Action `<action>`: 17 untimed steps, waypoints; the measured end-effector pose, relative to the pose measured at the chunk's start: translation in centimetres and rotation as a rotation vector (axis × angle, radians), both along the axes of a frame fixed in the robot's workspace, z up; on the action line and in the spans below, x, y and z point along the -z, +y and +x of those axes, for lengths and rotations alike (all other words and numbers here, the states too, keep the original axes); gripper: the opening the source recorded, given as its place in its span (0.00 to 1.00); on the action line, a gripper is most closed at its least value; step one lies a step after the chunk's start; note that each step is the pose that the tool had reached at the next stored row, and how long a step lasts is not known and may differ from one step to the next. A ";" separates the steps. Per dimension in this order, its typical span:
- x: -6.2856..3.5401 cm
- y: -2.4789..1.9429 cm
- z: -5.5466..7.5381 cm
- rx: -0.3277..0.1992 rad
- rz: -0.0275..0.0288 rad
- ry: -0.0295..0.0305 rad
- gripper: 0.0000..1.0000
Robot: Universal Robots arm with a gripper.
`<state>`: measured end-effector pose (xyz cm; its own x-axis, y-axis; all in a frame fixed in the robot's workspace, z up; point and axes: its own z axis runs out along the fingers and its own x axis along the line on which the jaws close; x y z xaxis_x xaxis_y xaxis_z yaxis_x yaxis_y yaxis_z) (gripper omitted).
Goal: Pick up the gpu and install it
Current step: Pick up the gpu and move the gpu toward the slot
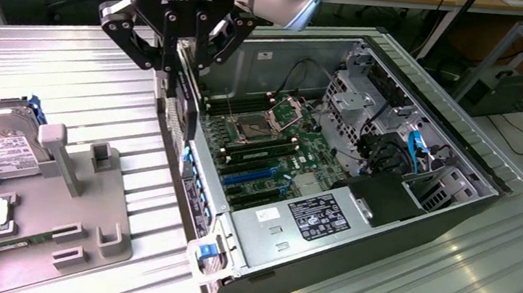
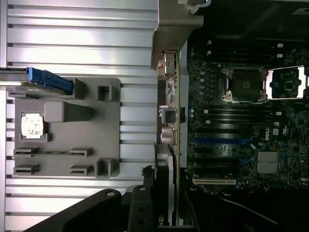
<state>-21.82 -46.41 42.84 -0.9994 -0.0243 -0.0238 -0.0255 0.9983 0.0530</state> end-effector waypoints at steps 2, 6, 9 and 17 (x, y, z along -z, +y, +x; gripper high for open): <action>0.00 0.00 0.3 0.000 0.0000 0.0000 0.28; 0.00 0.00 0.8 0.000 0.0000 0.0000 0.28; 0.00 0.00 1.1 0.000 0.0000 0.0000 0.28; 0.00 0.00 2.1 0.000 -0.0001 0.0001 0.28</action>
<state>-19.74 -46.40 42.84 -0.9994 -0.0242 -0.0237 -0.0255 0.9983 0.0529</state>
